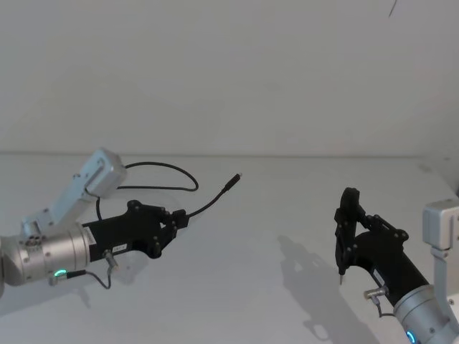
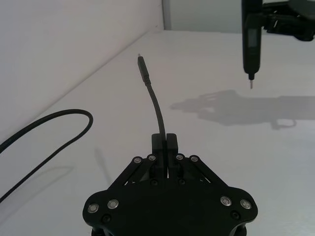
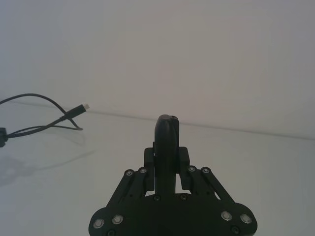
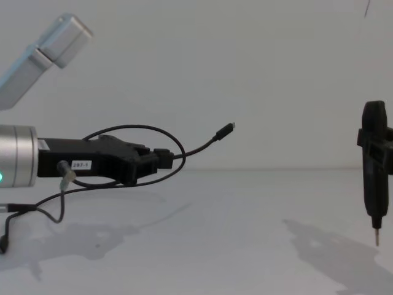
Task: Pick up the data cable with the one hand.
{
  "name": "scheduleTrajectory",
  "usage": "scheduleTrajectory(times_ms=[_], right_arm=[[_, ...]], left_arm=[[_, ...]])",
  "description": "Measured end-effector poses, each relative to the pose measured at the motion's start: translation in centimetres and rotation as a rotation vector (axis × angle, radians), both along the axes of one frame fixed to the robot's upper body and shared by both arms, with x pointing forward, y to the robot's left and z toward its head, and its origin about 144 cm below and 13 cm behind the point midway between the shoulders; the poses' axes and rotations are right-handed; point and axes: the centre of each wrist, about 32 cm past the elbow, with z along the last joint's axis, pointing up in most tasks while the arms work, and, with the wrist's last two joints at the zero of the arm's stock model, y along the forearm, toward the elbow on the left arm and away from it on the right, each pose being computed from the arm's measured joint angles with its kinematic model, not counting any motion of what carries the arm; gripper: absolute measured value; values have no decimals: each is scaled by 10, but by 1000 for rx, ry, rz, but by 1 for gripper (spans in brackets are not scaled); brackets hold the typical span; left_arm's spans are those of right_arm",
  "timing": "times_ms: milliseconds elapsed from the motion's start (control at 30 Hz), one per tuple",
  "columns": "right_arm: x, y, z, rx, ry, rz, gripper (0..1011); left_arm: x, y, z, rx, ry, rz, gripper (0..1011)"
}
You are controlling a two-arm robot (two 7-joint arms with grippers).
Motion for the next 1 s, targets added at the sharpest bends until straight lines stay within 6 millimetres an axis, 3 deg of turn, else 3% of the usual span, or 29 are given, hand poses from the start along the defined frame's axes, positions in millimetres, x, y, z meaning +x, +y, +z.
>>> scheduleTrajectory(times_ms=[433, 1000], right_arm=[[0, 0, 0, 0, 0, 0, 279], [0, 1, 4, 10, -9, 2, 279]], left_arm=[[-19, 6, 4, -22, 50, -26, 48], [-28, 11, 1, -17, 96, -53, 48]])
